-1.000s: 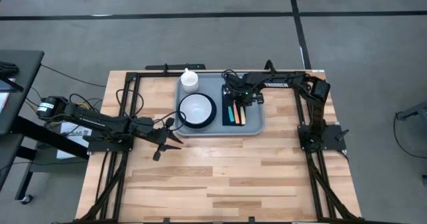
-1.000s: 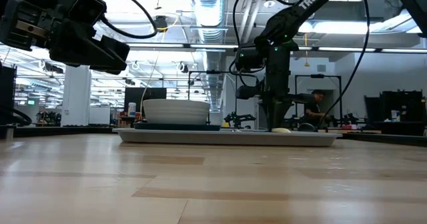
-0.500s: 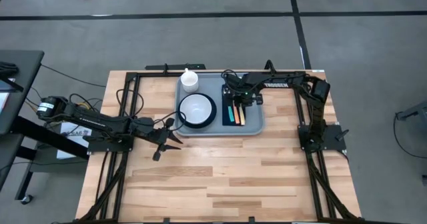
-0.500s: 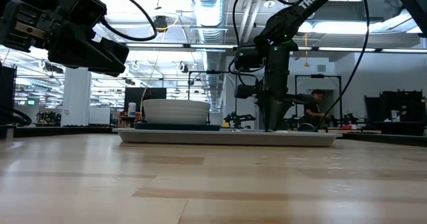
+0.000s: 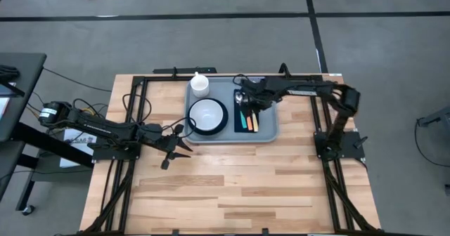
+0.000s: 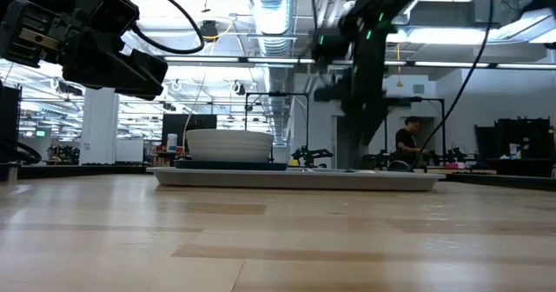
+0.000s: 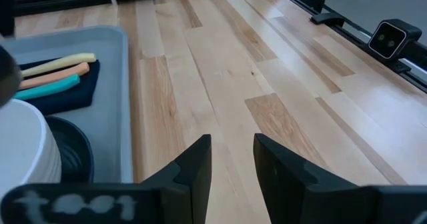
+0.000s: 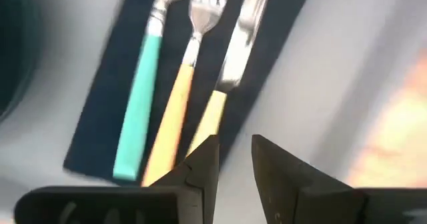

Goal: Set up tray
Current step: Return to Home Position

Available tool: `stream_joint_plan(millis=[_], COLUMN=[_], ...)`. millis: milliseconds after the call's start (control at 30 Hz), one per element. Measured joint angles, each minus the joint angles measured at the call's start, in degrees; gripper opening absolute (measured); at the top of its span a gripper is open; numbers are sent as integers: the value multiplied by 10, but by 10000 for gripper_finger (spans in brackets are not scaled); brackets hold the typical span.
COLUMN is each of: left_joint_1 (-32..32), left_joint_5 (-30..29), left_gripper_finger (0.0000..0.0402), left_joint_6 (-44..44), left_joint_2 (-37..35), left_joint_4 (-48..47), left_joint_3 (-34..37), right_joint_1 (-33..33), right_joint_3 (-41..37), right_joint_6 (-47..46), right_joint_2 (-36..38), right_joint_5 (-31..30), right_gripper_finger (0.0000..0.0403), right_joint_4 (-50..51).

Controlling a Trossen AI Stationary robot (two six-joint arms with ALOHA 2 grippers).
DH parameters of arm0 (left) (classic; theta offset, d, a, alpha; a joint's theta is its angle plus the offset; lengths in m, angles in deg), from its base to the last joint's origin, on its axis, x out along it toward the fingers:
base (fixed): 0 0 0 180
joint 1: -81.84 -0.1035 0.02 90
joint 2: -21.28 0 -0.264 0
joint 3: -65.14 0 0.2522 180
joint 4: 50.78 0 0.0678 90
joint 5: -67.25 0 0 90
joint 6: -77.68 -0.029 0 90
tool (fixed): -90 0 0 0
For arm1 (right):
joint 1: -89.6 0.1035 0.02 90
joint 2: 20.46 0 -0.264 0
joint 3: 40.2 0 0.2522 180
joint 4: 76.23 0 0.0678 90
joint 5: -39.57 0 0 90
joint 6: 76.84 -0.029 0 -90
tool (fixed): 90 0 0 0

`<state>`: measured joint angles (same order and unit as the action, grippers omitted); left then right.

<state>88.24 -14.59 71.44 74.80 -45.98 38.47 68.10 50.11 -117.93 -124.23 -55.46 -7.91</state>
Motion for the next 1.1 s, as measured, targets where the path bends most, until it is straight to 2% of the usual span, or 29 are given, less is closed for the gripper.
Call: stream_joint_plan(millis=[167,300,367,467,633,700,800,933,1033,1100], left_joint_1=[0,0,0,0,0,0,0,0,0,0], left_joint_5=[0,0,0,0,0,0,0,0,0,0], left_gripper_finger=[103,103,103,103,103,103,103,103,103,103], left_joint_6=[0,0,0,0,0,0,0,0,0,0], left_joint_2=[0,0,0,0,0,0,0,0,0,0], left_joint_4=[0,0,0,0,0,0,0,0,0,0], left_joint_3=[0,0,0,0,0,0,0,0,0,0], right_joint_1=[83,168,209,270,371,409,464,542,598,627], right_joint_3=[0,1,1,1,-19,-53,-133,-297,-426,-500], right_joint_6=[57,63,48,-29,-93,-128,-229,-337,-327,-278], right_joint_2=[99,163,187,210,214,215,241,301,353,382], right_joint_5=[-149,-269,-293,-299,-316,-358,-445,-523,-574,-593], right_gripper_finger=[82,82,82,82,82,82,82,82,82,82], right_joint_4=[83,157,197,242,265,261,242,96,-106,-257])
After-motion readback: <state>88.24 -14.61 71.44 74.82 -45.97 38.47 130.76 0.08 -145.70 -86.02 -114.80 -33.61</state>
